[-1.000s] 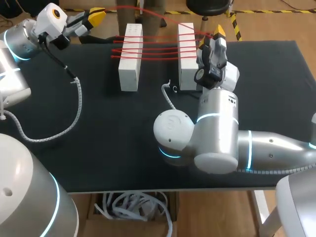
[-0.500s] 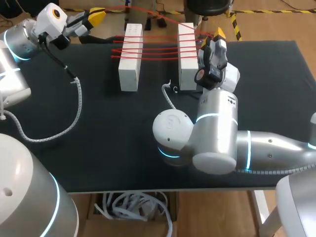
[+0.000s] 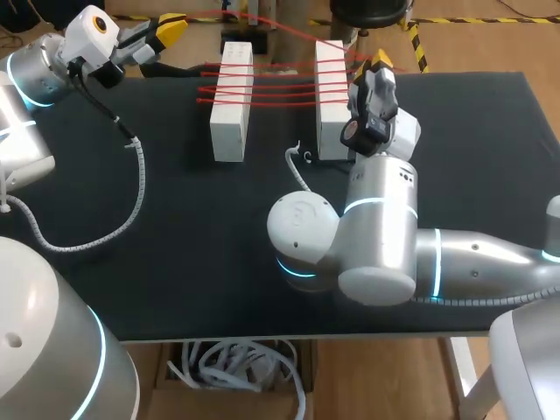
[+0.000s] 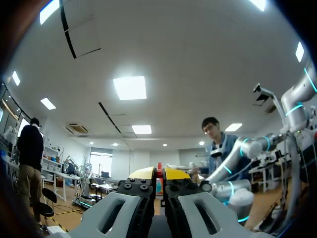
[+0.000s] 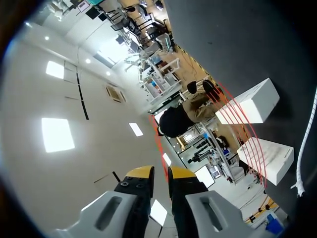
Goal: Grab the tape and strap the tape.
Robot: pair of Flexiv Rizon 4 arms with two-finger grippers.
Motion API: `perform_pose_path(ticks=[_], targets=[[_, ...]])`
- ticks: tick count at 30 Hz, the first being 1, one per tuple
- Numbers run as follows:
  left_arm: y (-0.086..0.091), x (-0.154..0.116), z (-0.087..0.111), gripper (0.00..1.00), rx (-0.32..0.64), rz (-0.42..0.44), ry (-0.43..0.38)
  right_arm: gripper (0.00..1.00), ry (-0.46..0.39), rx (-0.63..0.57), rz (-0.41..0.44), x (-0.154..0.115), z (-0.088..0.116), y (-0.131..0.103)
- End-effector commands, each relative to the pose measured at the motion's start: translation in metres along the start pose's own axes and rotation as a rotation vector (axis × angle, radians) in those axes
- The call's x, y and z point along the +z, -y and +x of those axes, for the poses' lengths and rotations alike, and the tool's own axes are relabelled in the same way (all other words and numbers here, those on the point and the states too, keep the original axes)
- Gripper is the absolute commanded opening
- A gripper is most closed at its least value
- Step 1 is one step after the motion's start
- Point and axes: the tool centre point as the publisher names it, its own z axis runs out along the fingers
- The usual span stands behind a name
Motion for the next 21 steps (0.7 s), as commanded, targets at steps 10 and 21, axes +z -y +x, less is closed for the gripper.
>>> perform_pose_path(ticks=[10, 21], targets=[[-0.0005, -0.0009, -0.0007, 0.0, 0.0, 0.001, -0.003, 0.0, 0.012, 0.006, -0.002, -0.0026, -0.0017, 0.0023], [-0.0005, -0.0009, -0.0007, 0.0, 0.0, 0.001, -0.003, 0.0, 0.039, -0.017, 0.013, 0.0008, -0.003, 0.0016]])
